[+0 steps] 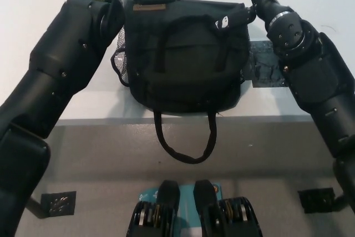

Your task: A soft travel bag is kept infront of the robot in the middle of the desk and the robot uses both its hands to press it to reduce its size

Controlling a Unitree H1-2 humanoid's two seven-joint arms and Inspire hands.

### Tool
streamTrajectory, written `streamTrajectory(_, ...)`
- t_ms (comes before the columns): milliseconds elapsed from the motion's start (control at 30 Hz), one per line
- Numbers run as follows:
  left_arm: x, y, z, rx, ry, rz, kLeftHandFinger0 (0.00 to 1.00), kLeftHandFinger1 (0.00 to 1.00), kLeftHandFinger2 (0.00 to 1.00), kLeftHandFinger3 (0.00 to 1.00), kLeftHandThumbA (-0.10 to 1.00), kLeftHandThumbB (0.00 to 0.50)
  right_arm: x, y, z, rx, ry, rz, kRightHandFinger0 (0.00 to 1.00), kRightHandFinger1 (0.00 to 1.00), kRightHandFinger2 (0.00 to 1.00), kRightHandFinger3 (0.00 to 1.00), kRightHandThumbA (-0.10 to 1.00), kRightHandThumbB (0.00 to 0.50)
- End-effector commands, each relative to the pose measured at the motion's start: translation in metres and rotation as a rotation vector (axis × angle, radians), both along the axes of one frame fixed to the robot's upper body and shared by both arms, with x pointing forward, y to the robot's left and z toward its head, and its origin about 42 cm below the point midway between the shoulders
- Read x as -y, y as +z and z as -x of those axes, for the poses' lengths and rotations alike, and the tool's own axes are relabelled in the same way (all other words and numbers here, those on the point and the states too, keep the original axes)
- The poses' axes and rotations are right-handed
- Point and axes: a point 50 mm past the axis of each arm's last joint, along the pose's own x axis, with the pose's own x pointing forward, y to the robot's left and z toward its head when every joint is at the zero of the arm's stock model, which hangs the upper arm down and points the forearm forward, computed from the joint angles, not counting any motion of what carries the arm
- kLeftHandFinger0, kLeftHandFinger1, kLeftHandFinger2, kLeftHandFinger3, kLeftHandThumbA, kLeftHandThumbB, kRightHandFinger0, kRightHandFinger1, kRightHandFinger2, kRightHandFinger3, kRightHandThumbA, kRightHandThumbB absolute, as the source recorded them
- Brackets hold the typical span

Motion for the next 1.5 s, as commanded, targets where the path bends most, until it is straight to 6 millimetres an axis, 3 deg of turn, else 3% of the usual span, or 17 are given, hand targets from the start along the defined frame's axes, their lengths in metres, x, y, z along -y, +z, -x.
streamTrajectory(0,0.002,0.047,-0.002,0.122,0.018,0.017,1.00,1.00,1.00,1.00,1.00,0.318,-0.006,0.053,-0.006,0.131,0.008,-0.006,1.00,1.00,1.00,1.00,1.00,0.204)
streamTrajectory(100,-0.005,0.039,-0.004,0.117,0.020,0.031,1.00,1.00,1.00,1.00,1.00,0.313,-0.007,0.050,-0.008,0.127,0.003,0.006,1.00,1.00,1.00,1.00,1.00,0.178)
streamTrajectory(233,-0.006,0.023,-0.005,0.106,0.013,0.057,1.00,1.00,1.00,1.00,1.00,0.278,-0.008,0.038,-0.009,0.114,-0.003,0.019,1.00,1.00,1.00,1.00,1.00,0.182)
streamTrajectory(333,-0.006,-0.001,-0.004,0.079,0.022,0.081,1.00,1.00,1.00,1.00,1.00,0.238,-0.012,0.023,-0.009,0.086,-0.004,0.051,1.00,1.00,1.00,1.00,1.00,0.179)
streamTrajectory(467,-0.008,-0.043,-0.003,-0.017,0.053,0.093,1.00,1.00,1.00,1.00,1.00,0.245,-0.015,-0.016,-0.006,0.044,-0.004,0.061,1.00,1.00,1.00,1.00,1.00,0.178)
streamTrajectory(500,-0.008,-0.049,-0.003,-0.026,0.058,0.091,1.00,1.00,1.00,1.00,1.00,0.254,-0.015,-0.021,-0.006,0.034,-0.003,0.060,1.00,1.00,1.00,1.00,1.00,0.196)
streamTrajectory(533,-0.010,-0.068,-0.003,-0.055,0.068,0.083,1.00,1.00,1.00,1.00,1.00,0.263,-0.016,-0.038,-0.003,0.004,-0.002,0.075,1.00,1.00,1.00,1.00,1.00,0.205)
streamTrajectory(667,-0.012,-0.104,0.000,-0.112,0.080,0.057,1.00,1.00,1.00,1.00,1.00,0.253,-0.017,-0.077,0.004,-0.065,-0.015,0.069,1.00,1.00,1.00,1.00,1.00,0.173)
streamTrajectory(733,-0.011,-0.134,0.007,-0.141,0.095,0.041,1.00,1.00,1.00,1.00,1.00,0.231,-0.019,-0.108,0.012,-0.129,-0.018,0.087,1.00,1.00,1.00,1.00,1.00,0.168)
streamTrajectory(800,-0.011,-0.142,0.009,-0.149,0.094,0.042,1.00,1.00,1.00,1.00,1.00,0.245,-0.020,-0.117,0.014,-0.142,-0.021,0.087,1.00,1.00,1.00,1.00,1.00,0.168)
streamTrajectory(900,-0.007,-0.179,0.021,-0.198,0.082,0.067,1.00,1.00,1.00,1.00,1.00,0.256,-0.020,-0.151,0.026,-0.194,-0.027,0.094,1.00,1.00,1.00,1.00,1.00,0.180)
streamTrajectory(933,-0.007,-0.181,0.021,-0.199,0.082,0.067,1.00,1.00,1.00,1.00,1.00,0.256,-0.020,-0.152,0.026,-0.195,-0.027,0.095,1.00,1.00,1.00,1.00,1.00,0.180)
streamTrajectory(1000,-0.005,-0.209,0.031,-0.261,0.093,0.071,1.00,1.00,1.00,1.00,1.00,0.251,-0.018,-0.169,0.033,-0.219,-0.024,0.091,1.00,1.00,1.00,1.00,1.00,0.179)
streamTrajectory(1267,-0.003,-0.278,0.062,-0.363,0.122,0.056,1.00,1.00,1.00,1.00,1.00,0.268,-0.008,-0.209,0.051,-0.293,-0.043,0.092,1.00,1.00,1.00,1.00,1.00,0.171)
streamTrajectory(1467,-0.008,-0.302,0.076,-0.391,0.132,0.044,1.00,1.00,1.00,1.00,1.00,0.273,0.000,-0.219,0.055,-0.323,-0.053,0.088,1.00,1.00,1.00,1.00,1.00,0.153)
